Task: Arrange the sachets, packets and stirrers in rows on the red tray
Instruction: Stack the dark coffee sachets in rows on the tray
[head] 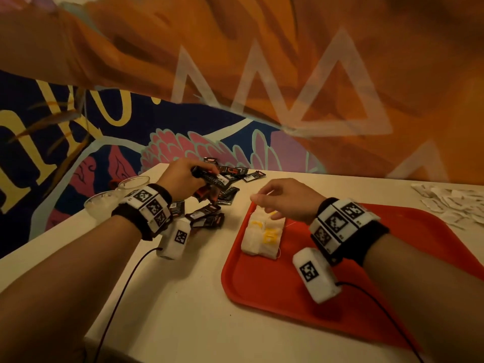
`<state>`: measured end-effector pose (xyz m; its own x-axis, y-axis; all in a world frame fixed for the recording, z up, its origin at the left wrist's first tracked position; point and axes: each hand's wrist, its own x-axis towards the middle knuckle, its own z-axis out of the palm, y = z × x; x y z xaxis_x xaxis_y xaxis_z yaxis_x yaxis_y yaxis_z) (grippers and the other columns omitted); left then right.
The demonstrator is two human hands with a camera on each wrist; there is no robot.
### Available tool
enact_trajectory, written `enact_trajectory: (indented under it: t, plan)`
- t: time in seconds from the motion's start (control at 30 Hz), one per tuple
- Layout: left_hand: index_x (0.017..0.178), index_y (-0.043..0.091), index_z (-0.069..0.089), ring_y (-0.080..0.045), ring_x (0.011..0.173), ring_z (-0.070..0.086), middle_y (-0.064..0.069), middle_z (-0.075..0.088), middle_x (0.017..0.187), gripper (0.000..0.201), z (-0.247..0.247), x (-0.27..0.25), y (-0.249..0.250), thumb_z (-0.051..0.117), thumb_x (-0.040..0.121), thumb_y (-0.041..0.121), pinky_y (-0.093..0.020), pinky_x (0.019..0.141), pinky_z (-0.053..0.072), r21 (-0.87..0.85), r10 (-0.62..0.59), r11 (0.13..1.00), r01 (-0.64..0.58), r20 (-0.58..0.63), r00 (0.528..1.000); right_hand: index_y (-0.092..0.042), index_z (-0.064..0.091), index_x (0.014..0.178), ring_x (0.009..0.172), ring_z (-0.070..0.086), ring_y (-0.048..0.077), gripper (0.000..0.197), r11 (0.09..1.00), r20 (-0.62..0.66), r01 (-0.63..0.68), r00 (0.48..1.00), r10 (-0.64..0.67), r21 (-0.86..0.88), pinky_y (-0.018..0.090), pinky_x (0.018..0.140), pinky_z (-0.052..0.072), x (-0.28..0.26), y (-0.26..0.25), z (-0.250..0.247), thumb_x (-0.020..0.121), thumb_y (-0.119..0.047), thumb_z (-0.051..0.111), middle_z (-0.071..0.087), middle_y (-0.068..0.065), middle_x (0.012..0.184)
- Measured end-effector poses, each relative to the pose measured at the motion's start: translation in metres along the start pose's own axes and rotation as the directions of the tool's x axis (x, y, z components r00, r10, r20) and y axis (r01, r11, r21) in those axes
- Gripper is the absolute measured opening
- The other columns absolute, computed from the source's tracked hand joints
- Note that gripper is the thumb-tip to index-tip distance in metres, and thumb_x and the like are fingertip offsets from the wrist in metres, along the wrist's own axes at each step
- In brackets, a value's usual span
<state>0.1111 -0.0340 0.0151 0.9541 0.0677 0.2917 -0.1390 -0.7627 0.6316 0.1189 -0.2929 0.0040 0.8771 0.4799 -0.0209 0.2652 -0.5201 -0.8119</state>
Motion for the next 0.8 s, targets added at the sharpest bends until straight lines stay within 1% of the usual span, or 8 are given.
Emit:
enact_trajectory:
  t: [0.1, 0.2, 0.3, 0.4, 0.53, 0.63, 0.73, 0.8]
  plan:
    - [0.107, 0.034, 0.070, -0.009, 0.101, 0.065, 0.002, 0.065, 0.123, 0.039, 0.004, -0.014, 0.014, 0.061, 0.092, -0.001, -0.011, 0.069, 0.053, -0.056, 0.076, 0.996, -0.075, 0.020, 0.997, -0.017, 0.057, 0.125, 0.113, 0.059, 0.019, 0.062, 0.980, -0.013, -0.051, 0.998, 0.055, 0.194, 0.038, 0.090, 0.057, 0.004, -0.007, 0.012, 0.083, -0.061, 0.065, 0.056, 0.002, 0.131]
    - [0.107, 0.039, 0.068, -0.011, 0.108, 0.065, 0.006, 0.067, 0.118, 0.042, 0.011, -0.032, 0.034, 0.064, 0.091, 0.001, -0.018, 0.083, 0.056, -0.119, 0.210, 0.972, -0.202, 0.061, 0.976, -0.020, 0.045, 0.141, 0.127, 0.049, 0.027, 0.077, 0.896, 0.062, -0.122, 0.992, 0.106, 0.428, 0.046, 0.097, 0.052, 0.001, -0.012, 0.021, 0.080, -0.062, 0.067, 0.047, 0.002, 0.143]
    - [0.111, 0.031, 0.069, -0.002, 0.109, 0.063, 0.014, 0.067, 0.115, 0.039, 0.024, -0.044, 0.056, 0.064, 0.091, -0.002, -0.018, 0.089, 0.054, -0.199, 0.316, 0.937, -0.288, 0.125, 0.940, -0.023, 0.052, 0.132, 0.114, 0.062, 0.031, 0.048, 0.816, 0.114, -0.080, 0.993, 0.018, 0.573, 0.049, 0.089, 0.057, -0.005, -0.018, 0.025, 0.090, -0.040, 0.069, 0.061, 0.009, 0.130]
    - [0.117, 0.019, 0.067, -0.003, 0.109, 0.063, 0.007, 0.068, 0.116, 0.039, 0.034, -0.048, 0.069, 0.061, 0.090, -0.008, -0.018, 0.090, 0.052, -0.269, 0.358, 0.908, -0.320, 0.104, 0.928, -0.024, 0.061, 0.115, 0.105, 0.069, 0.026, 0.023, 0.795, 0.059, 0.010, 0.997, -0.058, 0.607, 0.043, 0.083, 0.060, -0.015, -0.020, 0.021, 0.093, -0.026, 0.067, 0.068, 0.007, 0.118]
    - [0.114, 0.021, 0.066, -0.008, 0.109, 0.065, 0.006, 0.066, 0.118, 0.038, 0.048, -0.051, 0.082, 0.060, 0.091, -0.008, -0.026, 0.087, 0.057, -0.453, 0.352, 0.848, -0.277, 0.089, 0.932, -0.023, 0.058, 0.125, 0.105, 0.069, 0.026, 0.040, 0.791, 0.067, 0.013, 0.995, -0.069, 0.612, 0.047, 0.085, 0.058, -0.024, -0.007, 0.007, 0.088, -0.030, 0.071, 0.068, 0.007, 0.120]
    - [0.111, 0.019, 0.067, -0.009, 0.106, 0.067, 0.001, 0.067, 0.116, 0.037, 0.062, -0.052, 0.090, 0.057, 0.092, -0.011, -0.025, 0.083, 0.056, -0.541, 0.365, 0.797, -0.269, 0.077, 0.928, -0.024, 0.061, 0.125, 0.098, 0.071, 0.024, 0.049, 0.778, 0.006, 0.024, 0.999, -0.036, 0.628, 0.038, 0.074, 0.058, -0.029, 0.007, 0.000, 0.080, -0.034, 0.078, 0.070, 0.010, 0.115]
    - [0.116, 0.023, 0.067, -0.007, 0.109, 0.063, 0.001, 0.066, 0.118, 0.045, 0.078, -0.047, 0.087, 0.058, 0.089, -0.011, -0.021, 0.091, 0.052, -0.363, 0.427, 0.847, -0.389, 0.028, 0.904, -0.016, 0.066, 0.111, 0.071, 0.066, 0.013, 0.033, 0.837, -0.158, 0.064, 0.987, 0.026, 0.543, 0.026, 0.056, 0.049, -0.034, 0.017, -0.006, 0.083, -0.031, 0.077, 0.068, 0.008, 0.092]
    - [0.126, 0.027, 0.063, -0.009, 0.116, 0.056, 0.002, 0.061, 0.123, 0.053, 0.087, -0.042, 0.087, 0.058, 0.087, -0.009, -0.022, 0.099, 0.046, -0.181, 0.461, 0.877, -0.445, 0.056, 0.886, -0.008, 0.065, 0.107, 0.063, 0.063, 0.011, 0.025, 0.821, -0.187, 0.057, 0.980, 0.061, 0.567, 0.023, 0.050, 0.048, -0.036, 0.023, -0.008, 0.090, -0.024, 0.071, 0.066, 0.008, 0.086]
